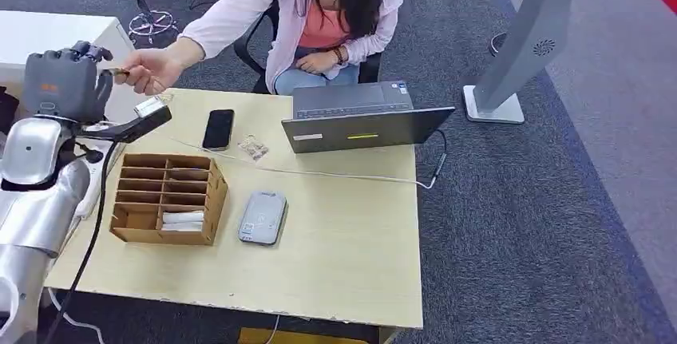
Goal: Pass the card to the sensor for recognition and then transmit it.
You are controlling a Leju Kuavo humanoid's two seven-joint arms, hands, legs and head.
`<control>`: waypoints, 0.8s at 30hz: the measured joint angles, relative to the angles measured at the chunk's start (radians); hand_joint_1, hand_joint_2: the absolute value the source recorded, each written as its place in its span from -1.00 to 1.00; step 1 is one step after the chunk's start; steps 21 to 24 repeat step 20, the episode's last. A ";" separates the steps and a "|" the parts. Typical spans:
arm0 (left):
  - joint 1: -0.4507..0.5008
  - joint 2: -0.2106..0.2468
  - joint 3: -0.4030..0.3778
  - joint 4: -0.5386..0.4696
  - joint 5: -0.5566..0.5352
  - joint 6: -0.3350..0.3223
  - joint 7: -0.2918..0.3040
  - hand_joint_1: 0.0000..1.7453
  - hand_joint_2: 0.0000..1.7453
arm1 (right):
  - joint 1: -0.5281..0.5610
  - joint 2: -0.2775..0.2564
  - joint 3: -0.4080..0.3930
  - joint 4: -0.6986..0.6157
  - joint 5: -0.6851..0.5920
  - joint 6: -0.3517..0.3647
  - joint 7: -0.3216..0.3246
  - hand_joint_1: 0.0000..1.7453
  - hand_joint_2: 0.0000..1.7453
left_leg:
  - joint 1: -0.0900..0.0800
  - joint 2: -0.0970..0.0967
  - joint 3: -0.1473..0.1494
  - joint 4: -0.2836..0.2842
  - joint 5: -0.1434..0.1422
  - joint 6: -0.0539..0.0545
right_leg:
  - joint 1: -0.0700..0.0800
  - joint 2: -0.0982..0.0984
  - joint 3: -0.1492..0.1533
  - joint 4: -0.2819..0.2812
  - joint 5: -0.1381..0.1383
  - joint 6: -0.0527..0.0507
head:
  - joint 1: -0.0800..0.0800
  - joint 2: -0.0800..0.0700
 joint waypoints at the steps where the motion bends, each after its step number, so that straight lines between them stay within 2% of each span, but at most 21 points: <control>1: 0.004 -0.001 0.004 0.004 0.011 0.008 -0.005 -1.00 1.00 | 0.000 0.000 0.000 0.000 -0.004 0.000 0.000 -1.00 1.00 | 0.000 0.000 0.000 0.000 0.000 0.000 | 0.000 0.000 0.000 0.000 0.000 0.000 | 0.000 0.000; 4: 0.064 0.000 0.022 -0.038 0.064 0.060 -0.051 -1.00 1.00 | 0.000 0.000 0.000 0.000 -0.015 0.000 0.005 -1.00 1.00 | 0.000 0.000 0.000 0.000 0.000 0.000 | -0.001 0.000 0.000 0.000 0.000 0.000 | -0.001 0.000; 6: 0.154 0.005 0.041 -0.145 0.124 0.088 -0.080 -1.00 1.00 | 0.003 0.000 0.000 0.000 -0.023 -0.002 0.007 -1.00 1.00 | 0.000 0.001 0.000 0.000 0.000 0.000 | -0.001 0.002 0.000 0.000 0.000 0.000 | -0.002 0.000; 9: 0.266 0.014 0.064 -0.267 0.183 0.087 -0.113 -1.00 1.00 | 0.004 0.000 0.000 0.000 -0.032 -0.006 0.012 -1.00 1.00 | 0.000 0.001 -0.002 0.000 -0.001 0.000 | 0.000 0.001 -0.001 0.000 0.000 0.000 | 0.000 0.000; 11: 0.360 0.027 0.093 -0.377 0.353 0.065 -0.204 -1.00 1.00 | 0.005 0.001 -0.003 0.000 -0.051 -0.013 0.011 -1.00 1.00 | 0.000 0.002 -0.002 -0.001 -0.001 0.000 | -0.001 0.002 -0.001 0.000 -0.001 0.000 | 0.000 0.000; 13: 0.553 0.037 0.146 -0.570 0.685 -0.010 -0.384 -1.00 1.00 | 0.009 0.004 -0.011 0.000 -0.081 -0.031 0.003 -1.00 1.00 | -0.002 0.010 0.003 -0.004 -0.007 -0.002 | -0.002 0.010 0.001 0.000 -0.002 -0.001 | 0.000 0.000; 14: 0.668 0.037 0.190 -0.672 0.876 -0.071 -0.494 -1.00 1.00 | 0.014 0.006 -0.017 0.000 -0.093 -0.038 0.003 -1.00 1.00 | -0.002 0.016 0.005 -0.004 -0.009 -0.002 | -0.002 0.016 0.002 0.000 -0.003 -0.001 | -0.004 0.000; 15: 0.793 0.027 0.246 -0.776 1.063 -0.165 -0.579 -1.00 1.00 | 0.020 0.010 -0.025 0.001 -0.104 -0.044 0.003 -1.00 1.00 | -0.002 0.021 0.007 -0.003 -0.012 -0.003 | -0.001 0.021 0.000 0.000 -0.004 -0.001 | -0.002 0.000; 16: 0.900 0.006 0.312 -0.866 1.222 -0.282 -0.624 -1.00 1.00 | 0.028 0.011 -0.031 0.002 -0.113 -0.050 0.003 -1.00 1.00 | -0.002 0.023 0.007 -0.003 -0.013 -0.002 | -0.001 0.024 -0.001 0.000 -0.005 -0.001 | -0.004 0.000; 17: 0.977 -0.028 0.407 -0.953 1.377 -0.434 -0.648 -1.00 1.00 | 0.035 0.013 -0.037 0.002 -0.120 -0.055 0.003 -1.00 1.00 | -0.001 0.023 0.006 -0.002 -0.013 -0.002 | -0.001 0.024 -0.002 0.000 -0.007 -0.001 | -0.005 0.000; 18: 1.036 -0.058 0.520 -1.024 1.485 -0.546 -0.659 -1.00 1.00 | 0.040 0.013 -0.040 0.003 -0.123 -0.058 0.005 -1.00 1.00 | 0.000 0.020 0.004 -0.002 -0.013 -0.001 | -0.001 0.021 -0.002 0.000 -0.008 0.000 | -0.002 0.000; 19: 1.093 -0.075 0.598 -1.086 1.552 -0.606 -0.663 -1.00 1.00 | 0.044 0.015 -0.043 0.004 -0.124 -0.059 0.004 -1.00 1.00 | 0.000 0.018 0.004 -0.003 -0.013 -0.001 | -0.001 0.019 -0.002 0.000 -0.009 0.000 | 0.002 0.000; 20: 1.143 -0.090 0.667 -1.135 1.560 -0.617 -0.663 -1.00 1.00 | 0.045 0.016 -0.048 0.004 -0.126 -0.060 0.004 -1.00 1.00 | 0.000 0.016 0.004 -0.003 -0.014 -0.001 | -0.001 0.017 -0.001 0.000 -0.010 0.000 | -0.002 0.000; 24: 1.143 -0.090 0.667 -1.135 1.560 -0.617 -0.663 -1.00 1.00 | 0.045 0.016 -0.048 0.004 -0.126 -0.060 0.004 -1.00 1.00 | 0.000 0.016 0.004 -0.003 -0.014 -0.001 | -0.001 0.017 -0.001 0.000 -0.010 0.000 | -0.002 0.000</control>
